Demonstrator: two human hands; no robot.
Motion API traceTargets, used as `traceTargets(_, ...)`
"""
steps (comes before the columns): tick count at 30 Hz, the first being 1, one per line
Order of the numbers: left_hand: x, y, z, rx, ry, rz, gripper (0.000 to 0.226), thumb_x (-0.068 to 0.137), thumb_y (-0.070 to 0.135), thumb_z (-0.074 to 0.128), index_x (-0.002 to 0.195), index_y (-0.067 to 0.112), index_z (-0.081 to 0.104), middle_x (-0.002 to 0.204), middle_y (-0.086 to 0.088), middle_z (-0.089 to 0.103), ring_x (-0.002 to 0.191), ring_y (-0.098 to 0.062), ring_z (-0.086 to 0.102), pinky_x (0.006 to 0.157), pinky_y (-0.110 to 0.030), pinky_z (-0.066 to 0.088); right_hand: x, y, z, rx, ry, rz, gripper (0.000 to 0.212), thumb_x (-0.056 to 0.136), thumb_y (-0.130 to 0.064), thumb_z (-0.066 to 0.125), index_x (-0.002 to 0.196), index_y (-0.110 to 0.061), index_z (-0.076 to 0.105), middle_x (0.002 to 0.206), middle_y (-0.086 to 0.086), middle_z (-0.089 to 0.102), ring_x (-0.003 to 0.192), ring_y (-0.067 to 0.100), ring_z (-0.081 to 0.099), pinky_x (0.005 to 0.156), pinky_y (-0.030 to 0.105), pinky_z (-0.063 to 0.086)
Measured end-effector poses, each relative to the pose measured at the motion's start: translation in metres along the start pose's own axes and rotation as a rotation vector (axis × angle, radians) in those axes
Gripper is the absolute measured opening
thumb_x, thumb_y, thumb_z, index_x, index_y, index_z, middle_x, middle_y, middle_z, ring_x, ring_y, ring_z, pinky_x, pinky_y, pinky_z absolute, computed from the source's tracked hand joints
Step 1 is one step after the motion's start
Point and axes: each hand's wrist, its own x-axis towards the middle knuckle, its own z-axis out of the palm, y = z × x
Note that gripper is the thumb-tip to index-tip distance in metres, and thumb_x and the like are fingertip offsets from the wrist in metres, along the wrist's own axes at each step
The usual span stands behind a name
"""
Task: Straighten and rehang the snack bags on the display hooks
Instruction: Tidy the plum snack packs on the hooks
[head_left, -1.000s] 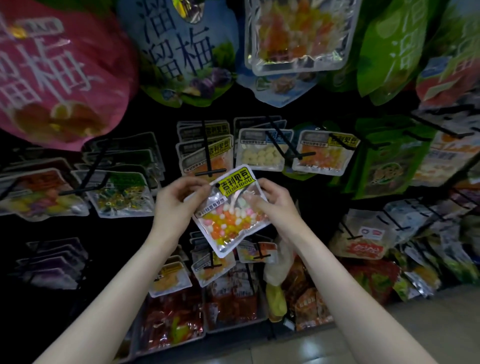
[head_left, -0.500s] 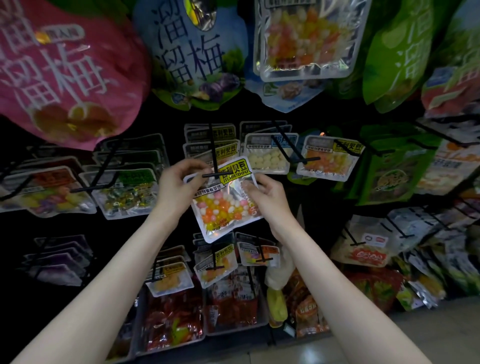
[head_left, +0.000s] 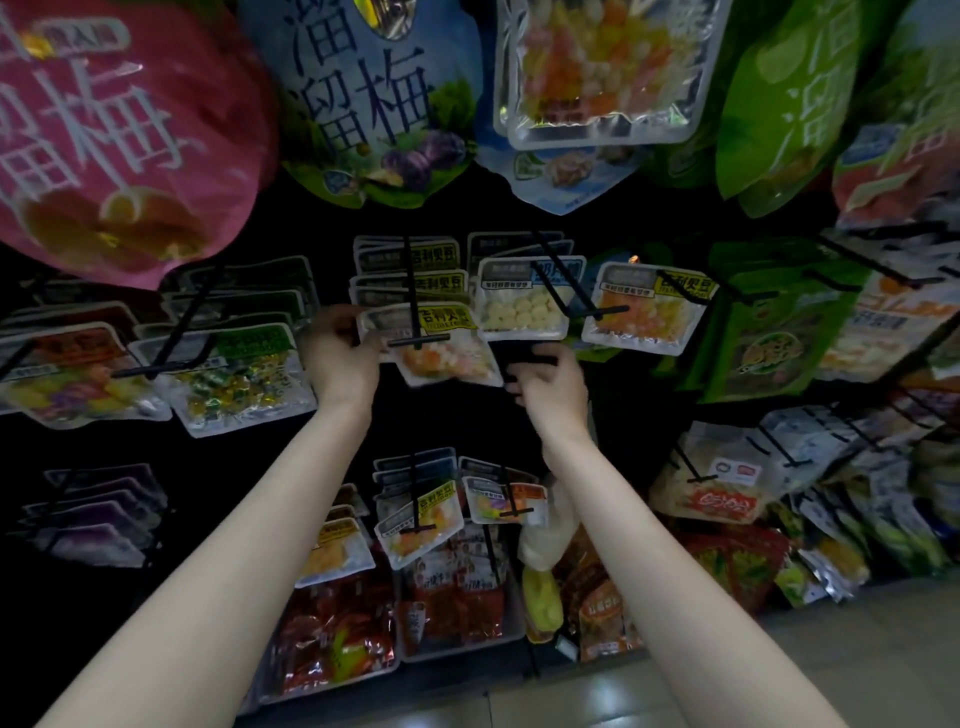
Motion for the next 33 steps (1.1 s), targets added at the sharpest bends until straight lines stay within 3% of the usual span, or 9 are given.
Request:
traceTargets(6, -0.058, -0.012, 0.013, 0.109, -0.109, 0.135, 0.021, 0.087, 0.002, 0.056, 0.106, 0.008, 0.050, 0.107, -0.004, 0.045, 0.091, -0.015, 0.048, 0.077, -0.017, 0.034, 0.042, 0.023, -0.066, 0.773, 0.152, 0.342, 0.043, 0.092, -0.003, 0.053, 0.132, -0.003, 0.041, 0.135, 0.019, 0.045, 0.129, 0.029, 0.042, 0.100, 0.034, 0.043)
traceTargets(10, -0.067, 0.001, 0.033, 0.039, -0.246, 0.226, 0.021, 0.089, 0.002, 0.053, 0.110, 0.000, 0.051, 0.108, -0.013, 0.051, 0.091, -0.018, 0.050, 0.071, -0.012, 0.035, 0.066, 0.019, -0.089, 1.014, 0.143, 0.450, 0.049, 0.094, -0.017, 0.054, 0.141, -0.013, 0.037, 0.151, 0.014, 0.027, 0.140, 0.026, 0.026, 0.112, 0.037, 0.027)
traceTargets(13, -0.072, 0.006, 0.040, 0.053, -0.301, 0.279, 0.017, 0.089, -0.001, 0.050, 0.106, -0.001, 0.052, 0.108, -0.015, 0.050, 0.090, -0.020, 0.050, 0.066, -0.004, 0.036, 0.070, 0.019, -0.094, 1.065, 0.125, 0.435, 0.039, 0.097, -0.021, 0.050, 0.134, -0.015, 0.046, 0.145, 0.011, 0.040, 0.136, 0.024, 0.034, 0.108, 0.035, 0.031)
traceTargets(16, -0.080, 0.010, 0.043, 0.035, -0.356, 0.270, 0.013, 0.090, -0.001, 0.050, 0.100, 0.005, 0.053, 0.102, -0.008, 0.055, 0.091, -0.018, 0.053, 0.068, -0.010, 0.037, 0.063, 0.019, -0.101, 1.170, 0.082, 0.406, 0.019, 0.095, -0.019, 0.052, 0.110, -0.008, 0.057, 0.115, 0.009, 0.058, 0.109, 0.021, 0.054, 0.089, 0.029, 0.046)
traceTargets(18, -0.083, 0.012, 0.044, 0.024, -0.376, 0.257, 0.015, 0.089, -0.001, 0.050, 0.097, 0.012, 0.052, 0.103, -0.007, 0.056, 0.091, -0.015, 0.053, 0.069, -0.012, 0.038, 0.056, 0.022, -0.111, 1.198, 0.070, 0.395, 0.008, 0.094, -0.016, 0.053, 0.096, -0.009, 0.058, 0.103, 0.007, 0.058, 0.101, 0.019, 0.054, 0.086, 0.029, 0.047)
traceTargets(23, -0.097, 0.026, 0.056, -0.068, -0.517, 0.241, 0.017, 0.090, 0.005, 0.053, 0.106, 0.008, 0.052, 0.093, 0.005, 0.052, 0.078, 0.001, 0.051, 0.065, -0.003, 0.039, 0.032, 0.047, -0.149, 1.147, -0.048, 0.274, 0.013, 0.092, -0.016, 0.052, 0.104, -0.014, 0.058, 0.105, 0.005, 0.066, 0.100, 0.018, 0.060, 0.077, 0.030, 0.056)
traceTargets(25, -0.106, 0.036, 0.062, -0.161, -0.651, 0.233, 0.020, 0.091, 0.015, 0.056, 0.109, 0.013, 0.049, 0.101, 0.008, 0.053, 0.086, 0.006, 0.052, 0.070, -0.002, 0.041, 0.019, 0.050, -0.153, 1.106, -0.126, 0.202, 0.015, 0.078, -0.015, 0.071, 0.092, -0.016, 0.066, 0.101, 0.003, 0.071, 0.100, 0.018, 0.064, 0.070, 0.027, 0.057)
traceTargets(28, -0.117, 0.050, 0.071, -0.272, -0.819, 0.273, 0.032, 0.084, 0.031, 0.061, 0.112, 0.026, 0.046, 0.112, 0.012, 0.053, 0.102, 0.003, 0.054, 0.081, -0.009, 0.045, 0.008, 0.050, -0.153, 1.042, -0.264, 0.103, 0.044, 0.039, -0.024, 0.095, 0.078, -0.019, 0.075, 0.101, 0.003, 0.071, 0.094, 0.015, 0.068, 0.071, 0.025, 0.056)
traceTargets(33, -0.115, 0.059, 0.067, -0.259, -0.775, 0.440, 0.036, 0.082, 0.017, 0.069, 0.100, 0.039, 0.046, 0.106, 0.018, 0.055, 0.099, 0.005, 0.055, 0.082, -0.016, 0.048, -0.009, 0.067, -0.138, 0.857, -0.478, 0.169, 0.051, 0.038, -0.024, 0.096, 0.084, -0.013, 0.076, 0.100, 0.009, 0.071, 0.093, 0.020, 0.069, 0.075, 0.031, 0.058)
